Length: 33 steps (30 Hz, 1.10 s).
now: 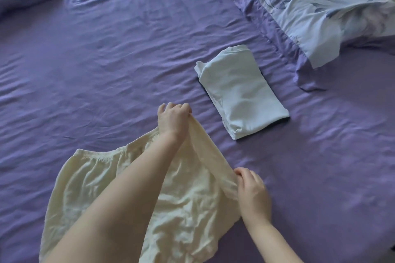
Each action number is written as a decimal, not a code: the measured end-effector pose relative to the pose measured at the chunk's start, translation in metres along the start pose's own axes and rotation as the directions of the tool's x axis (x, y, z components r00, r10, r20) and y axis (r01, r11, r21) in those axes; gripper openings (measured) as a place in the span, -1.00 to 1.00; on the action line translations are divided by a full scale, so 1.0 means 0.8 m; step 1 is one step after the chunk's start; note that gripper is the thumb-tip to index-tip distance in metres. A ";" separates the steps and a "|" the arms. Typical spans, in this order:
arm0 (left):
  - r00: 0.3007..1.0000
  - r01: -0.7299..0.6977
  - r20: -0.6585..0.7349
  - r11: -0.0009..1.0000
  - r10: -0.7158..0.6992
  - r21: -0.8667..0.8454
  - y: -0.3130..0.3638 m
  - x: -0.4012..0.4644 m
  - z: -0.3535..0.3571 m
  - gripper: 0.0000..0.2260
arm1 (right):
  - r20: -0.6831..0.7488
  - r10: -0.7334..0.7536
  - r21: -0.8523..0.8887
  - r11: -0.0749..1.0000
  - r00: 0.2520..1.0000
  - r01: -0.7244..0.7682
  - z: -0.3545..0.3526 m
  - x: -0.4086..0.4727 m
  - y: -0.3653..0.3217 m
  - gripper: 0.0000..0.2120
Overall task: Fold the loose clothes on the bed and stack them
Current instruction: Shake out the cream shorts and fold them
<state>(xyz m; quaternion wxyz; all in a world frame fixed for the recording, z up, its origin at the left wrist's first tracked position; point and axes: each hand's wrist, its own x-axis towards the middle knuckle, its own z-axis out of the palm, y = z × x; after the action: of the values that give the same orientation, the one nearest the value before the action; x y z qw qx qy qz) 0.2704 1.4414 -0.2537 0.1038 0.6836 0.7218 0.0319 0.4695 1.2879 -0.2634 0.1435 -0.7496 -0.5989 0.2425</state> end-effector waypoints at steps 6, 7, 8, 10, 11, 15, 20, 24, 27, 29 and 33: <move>0.973 0.045 0.229 0.999 -0.037 -0.030 0.014 0.001 0.008 -0.59 | 0.103 -0.085 -0.127 0.987 0.991 0.098 0.006 -0.004 0.003 -0.60; 0.974 0.018 0.224 1.000 -0.013 -0.019 0.010 0.000 0.008 -0.58 | 0.115 -0.045 -0.127 0.990 0.992 0.060 0.006 -0.002 0.006 -0.67; 0.974 -0.026 0.224 1.000 0.021 0.018 0.005 -0.001 0.007 -0.58 | 0.103 0.010 -0.095 0.996 0.995 0.000 0.004 0.001 0.009 -0.72; 0.970 -0.136 0.221 0.977 0.097 0.166 -0.009 -0.001 0.001 -0.63 | 0.040 0.108 0.038 0.993 0.993 -0.110 -0.002 0.003 0.010 -0.78; 0.969 -0.180 0.210 0.956 0.132 0.233 -0.016 0.001 -0.005 -0.69 | -0.005 0.127 0.106 0.986 0.992 -0.126 -0.005 0.001 0.009 -0.80; 0.971 -0.227 0.141 0.937 0.195 0.266 -0.041 0.006 -0.034 -0.81 | -0.106 0.041 0.309 0.951 0.993 -0.006 -0.025 -0.022 -0.021 -0.89; 0.964 -0.056 0.253 0.992 0.083 -0.110 -0.084 -0.007 -0.075 -0.76 | -0.054 -0.239 0.448 0.862 0.969 0.238 -0.014 -0.084 -0.108 -0.77; 0.970 0.081 0.244 0.950 -0.005 -0.302 -0.122 -0.042 -0.096 -0.79 | 0.107 -0.446 0.411 0.834 0.889 0.369 0.023 -0.137 -0.176 -0.61; 0.978 0.152 0.190 0.930 -0.091 -0.335 -0.158 -0.075 -0.095 -0.84 | 0.258 -0.499 0.336 0.849 0.827 0.407 0.055 -0.171 -0.202 -0.45; 0.979 0.150 0.184 0.932 -0.092 -0.329 -0.189 -0.099 -0.091 -0.83 | 0.331 -0.506 0.301 0.856 0.796 0.419 0.074 -0.192 -0.211 -0.41; 0.988 0.057 0.154 0.977 -0.025 -0.205 -0.248 -0.139 -0.087 -0.73 | 0.408 -0.495 0.321 0.864 0.767 0.387 0.105 -0.231 -0.235 -0.55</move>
<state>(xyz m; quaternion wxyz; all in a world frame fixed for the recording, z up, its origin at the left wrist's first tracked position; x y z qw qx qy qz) 0.0677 1.3251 -0.2115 0.2298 0.6541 0.7186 0.0535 0.2386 1.1484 -0.2034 0.1260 -0.4829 -0.7450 0.4428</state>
